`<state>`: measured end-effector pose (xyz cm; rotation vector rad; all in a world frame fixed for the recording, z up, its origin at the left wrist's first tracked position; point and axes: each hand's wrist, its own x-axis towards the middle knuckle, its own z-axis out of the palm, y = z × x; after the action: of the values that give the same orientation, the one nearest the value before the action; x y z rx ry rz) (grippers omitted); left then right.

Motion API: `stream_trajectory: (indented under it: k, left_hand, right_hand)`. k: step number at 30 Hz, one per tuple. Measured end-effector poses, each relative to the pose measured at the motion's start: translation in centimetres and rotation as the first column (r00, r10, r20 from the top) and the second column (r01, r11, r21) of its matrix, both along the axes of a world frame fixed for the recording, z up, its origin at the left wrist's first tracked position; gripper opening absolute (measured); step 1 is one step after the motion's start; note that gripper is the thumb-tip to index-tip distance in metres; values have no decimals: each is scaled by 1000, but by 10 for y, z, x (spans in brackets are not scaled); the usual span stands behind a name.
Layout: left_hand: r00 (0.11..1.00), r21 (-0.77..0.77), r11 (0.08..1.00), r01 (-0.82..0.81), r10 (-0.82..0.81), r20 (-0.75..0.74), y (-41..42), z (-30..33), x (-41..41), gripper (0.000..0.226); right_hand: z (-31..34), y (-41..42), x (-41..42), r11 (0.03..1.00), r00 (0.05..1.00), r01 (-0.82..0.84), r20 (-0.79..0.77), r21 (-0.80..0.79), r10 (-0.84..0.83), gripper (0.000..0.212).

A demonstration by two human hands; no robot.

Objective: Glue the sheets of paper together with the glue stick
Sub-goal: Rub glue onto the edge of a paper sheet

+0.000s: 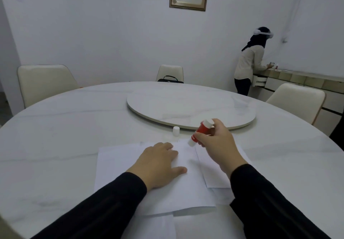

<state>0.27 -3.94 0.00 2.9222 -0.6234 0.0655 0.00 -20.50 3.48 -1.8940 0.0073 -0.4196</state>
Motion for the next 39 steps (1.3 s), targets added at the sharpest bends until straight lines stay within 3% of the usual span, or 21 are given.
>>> stream_trajectory:
  k: [4,15,27,34,35,37,39]
  left_hand:
    - [990,-95,995,23,-35,-133,6,1,3,51]
    - [973,-23,999,49,-53,-223,7,-3,5,60]
    - [970,0,999,36,-35,-240,7,-4,7,61]
    - [971,17,999,34,-29,-238,7,-2,9,61]
    - [972,17,999,28,-23,-236,7,0,7,61]
    - [980,25,1000,-11,16,-200,7,5,4,59]
    - [990,70,994,-81,88,-107,10,7,1,54]
  right_hand:
    - [-2,15,21,987,998,-35,-56,-158,26,12]
    - [-9,15,26,891,990,-108,-125,-440,58,9]
    - [1,-9,-58,817,968,-213,-227,-535,103,8]
    - [0,-32,-84,852,911,-367,-329,-374,248,15]
    - [0,-37,-81,885,899,-383,-326,-265,292,12]
    - [-3,-47,-71,941,903,-325,-264,97,339,8]
    - [-9,-53,-58,875,940,-176,-186,450,285,7]
